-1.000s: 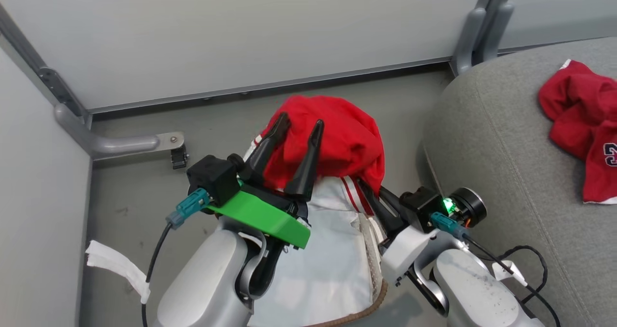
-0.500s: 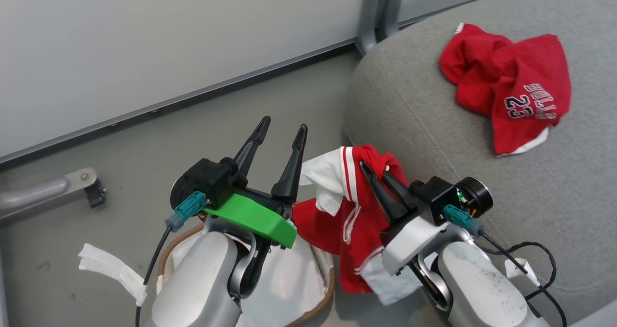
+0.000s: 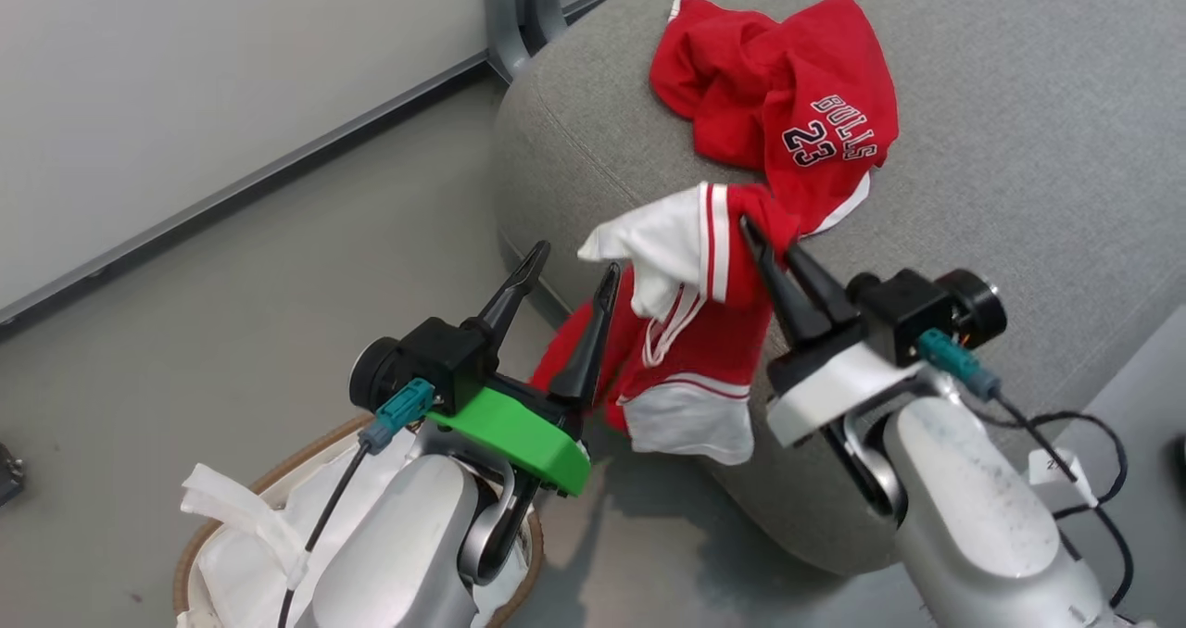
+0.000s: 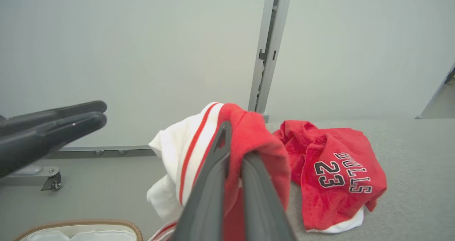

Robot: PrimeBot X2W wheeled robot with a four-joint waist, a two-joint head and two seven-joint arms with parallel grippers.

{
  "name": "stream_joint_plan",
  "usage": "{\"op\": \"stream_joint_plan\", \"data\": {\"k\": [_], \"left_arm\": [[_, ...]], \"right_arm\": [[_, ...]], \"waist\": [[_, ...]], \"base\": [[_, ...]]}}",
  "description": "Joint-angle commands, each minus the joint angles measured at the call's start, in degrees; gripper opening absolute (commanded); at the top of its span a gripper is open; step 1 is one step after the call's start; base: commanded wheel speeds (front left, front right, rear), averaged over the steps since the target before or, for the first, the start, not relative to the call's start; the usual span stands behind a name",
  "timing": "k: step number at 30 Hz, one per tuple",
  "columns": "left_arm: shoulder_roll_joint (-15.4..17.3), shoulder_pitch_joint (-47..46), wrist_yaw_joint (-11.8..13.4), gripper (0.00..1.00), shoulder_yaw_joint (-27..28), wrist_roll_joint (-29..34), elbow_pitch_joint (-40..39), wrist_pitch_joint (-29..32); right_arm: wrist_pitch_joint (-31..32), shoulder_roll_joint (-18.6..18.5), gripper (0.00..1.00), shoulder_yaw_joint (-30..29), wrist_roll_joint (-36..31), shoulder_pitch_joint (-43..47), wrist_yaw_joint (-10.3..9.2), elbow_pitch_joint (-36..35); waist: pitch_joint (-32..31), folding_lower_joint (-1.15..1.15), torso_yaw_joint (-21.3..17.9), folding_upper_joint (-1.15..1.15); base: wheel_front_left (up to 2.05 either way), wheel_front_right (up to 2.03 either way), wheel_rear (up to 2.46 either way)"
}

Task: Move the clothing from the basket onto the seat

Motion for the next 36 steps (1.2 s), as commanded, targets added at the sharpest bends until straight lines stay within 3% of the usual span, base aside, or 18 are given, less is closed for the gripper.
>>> {"op": "stream_joint_plan", "data": {"k": [1, 11, 18, 22, 28, 36], "left_arm": [[0.64, -1.12, -0.16, 1.0, 0.08, 0.06, 0.1, 0.03], [2.38, -2.56, -0.17, 1.0, 0.93, 0.95, -0.05, 0.04], [3.32, -4.24, -0.17, 1.0, 0.11, 1.77, -0.05, 0.04], [3.49, -5.68, -0.17, 1.0, -0.23, 2.14, -0.44, 0.04], [3.4, -7.79, -0.18, 1.0, -0.76, 2.47, -0.93, 0.04], [3.61, -8.91, -0.18, 1.0, -0.43, 2.94, -0.53, 0.03]], "right_arm": [[-0.12, -0.95, 0.0, -0.84, -0.96, -2.45, -0.07, -0.92], [-0.12, -12.04, 0.0, -3.38, -3.53, -22.02, -0.07, -3.16], [-0.09, -22.4, 0.0, -6.37, -8.91, -34.92, -0.07, 1.06], [-0.06, -25.86, 0.0, -9.15, -11.39, -38.51, -0.08, 5.81], [-0.05, -26.06, 0.0, -16.92, -14.21, -36.82, -0.07, 14.49], [-0.05, -20.59, 0.0, -25.56, -17.57, -28.52, -0.07, 23.07]], "waist": [[2.47, 0.0, -1.7, 0.0], [7.76, 0.0, -1.34, 0.0], [12.66, 0.0, 2.99, 0.0], [15.22, 0.0, 5.71, 0.0], [18.71, 0.0, 9.18, 0.0], [20.81, 0.0, 11.55, 0.0]], "base": [[0.0, 0.0, 0.0], [0.0, 0.0, 0.0], [0.0, 0.0, 0.0], [0.0, 0.0, 0.0], [0.0, 0.0, 0.0], [0.0, 0.0, 0.0]]}}
